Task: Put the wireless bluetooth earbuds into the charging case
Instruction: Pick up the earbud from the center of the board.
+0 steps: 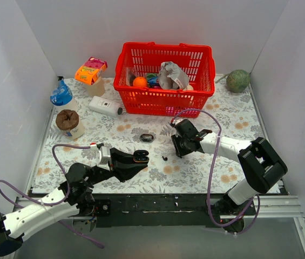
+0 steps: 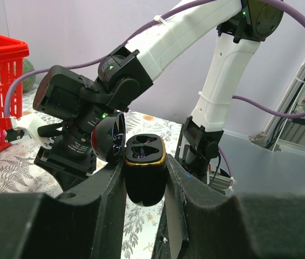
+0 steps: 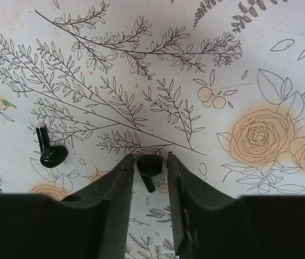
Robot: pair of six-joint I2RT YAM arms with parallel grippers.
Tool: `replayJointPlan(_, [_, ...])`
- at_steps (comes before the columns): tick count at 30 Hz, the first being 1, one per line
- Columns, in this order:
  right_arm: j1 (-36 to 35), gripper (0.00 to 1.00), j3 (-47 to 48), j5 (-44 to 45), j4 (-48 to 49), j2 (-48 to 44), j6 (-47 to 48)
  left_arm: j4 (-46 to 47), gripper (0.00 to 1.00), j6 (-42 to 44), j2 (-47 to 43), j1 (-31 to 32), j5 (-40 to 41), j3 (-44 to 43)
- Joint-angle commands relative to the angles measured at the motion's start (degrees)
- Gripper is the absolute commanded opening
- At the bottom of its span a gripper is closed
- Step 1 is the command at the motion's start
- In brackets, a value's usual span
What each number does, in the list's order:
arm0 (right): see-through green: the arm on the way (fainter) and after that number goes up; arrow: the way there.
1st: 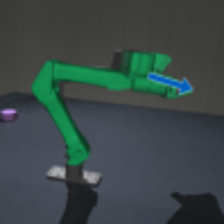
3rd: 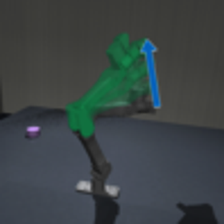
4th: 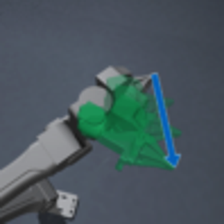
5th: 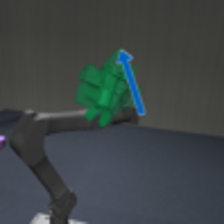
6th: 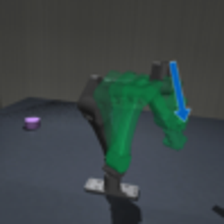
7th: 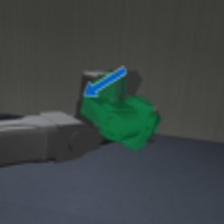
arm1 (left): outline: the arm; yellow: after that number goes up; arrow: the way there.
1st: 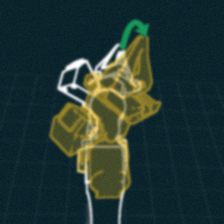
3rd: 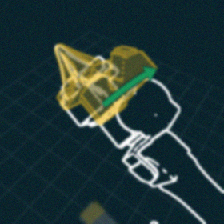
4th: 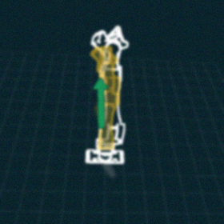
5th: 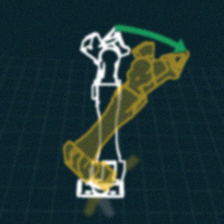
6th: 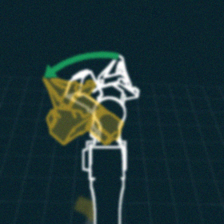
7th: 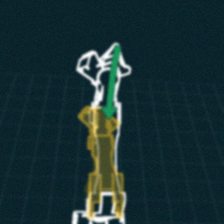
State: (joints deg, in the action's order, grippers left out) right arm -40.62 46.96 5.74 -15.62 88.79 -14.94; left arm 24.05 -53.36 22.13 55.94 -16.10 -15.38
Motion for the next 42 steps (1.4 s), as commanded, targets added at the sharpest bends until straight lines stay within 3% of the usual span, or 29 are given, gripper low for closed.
replayJointPlan(1, [-0.2, 0.43, -1.2, -1.1, -0.3, -1.2, -0.9, 1.1, 0.0, 0.0, 0.6, 0.0, -0.3, 0.2])
replayJointPlan(6, [-0.1, 0.48, -0.7, -2.0, -1.0, -1.3, -0.2, 1.2, 0.0, -0.1, 1.1, 0.0, -0.6, 0.2])
replayJointPlan(42, [-4.0, 0.44, 1.6, 3.2, -4.4, 3.3, 5.4, 2.0, 0.0, -0.9, 1.8, 0.0, -0.4, 0.9])
